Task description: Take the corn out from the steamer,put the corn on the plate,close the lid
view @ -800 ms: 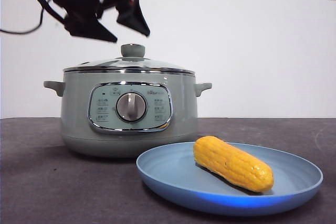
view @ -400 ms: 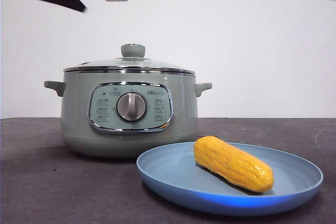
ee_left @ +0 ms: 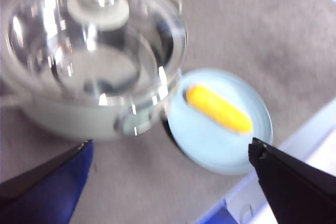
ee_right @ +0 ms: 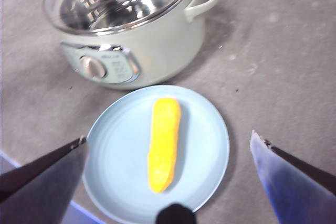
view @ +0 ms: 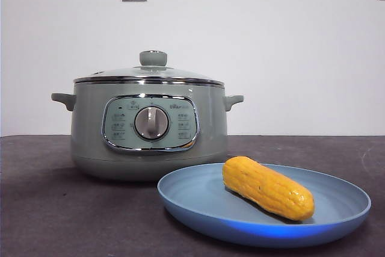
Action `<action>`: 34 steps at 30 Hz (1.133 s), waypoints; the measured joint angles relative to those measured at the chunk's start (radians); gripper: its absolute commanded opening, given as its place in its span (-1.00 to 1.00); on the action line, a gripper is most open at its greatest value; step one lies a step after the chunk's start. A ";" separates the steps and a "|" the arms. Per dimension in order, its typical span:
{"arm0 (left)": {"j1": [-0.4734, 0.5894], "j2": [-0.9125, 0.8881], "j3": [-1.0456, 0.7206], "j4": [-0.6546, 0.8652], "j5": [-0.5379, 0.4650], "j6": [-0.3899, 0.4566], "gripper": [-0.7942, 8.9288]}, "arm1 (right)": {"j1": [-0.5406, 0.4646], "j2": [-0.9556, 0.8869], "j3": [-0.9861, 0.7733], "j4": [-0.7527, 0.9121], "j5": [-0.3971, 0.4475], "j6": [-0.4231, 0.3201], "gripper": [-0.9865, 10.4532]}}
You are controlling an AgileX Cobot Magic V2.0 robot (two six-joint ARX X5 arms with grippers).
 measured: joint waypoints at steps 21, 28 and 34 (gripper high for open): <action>0.000 -0.005 0.000 -0.089 -0.002 0.019 -0.85 | 0.000 0.000 0.000 -0.014 -0.084 -0.006 -0.83; 0.000 -0.005 0.000 -0.087 -0.004 0.019 -0.85 | 0.000 0.000 0.000 -0.014 -0.084 -0.006 -0.83; 0.000 -0.005 0.000 -0.086 -0.004 0.019 -0.85 | 0.000 0.000 0.000 -0.014 -0.084 -0.006 -0.83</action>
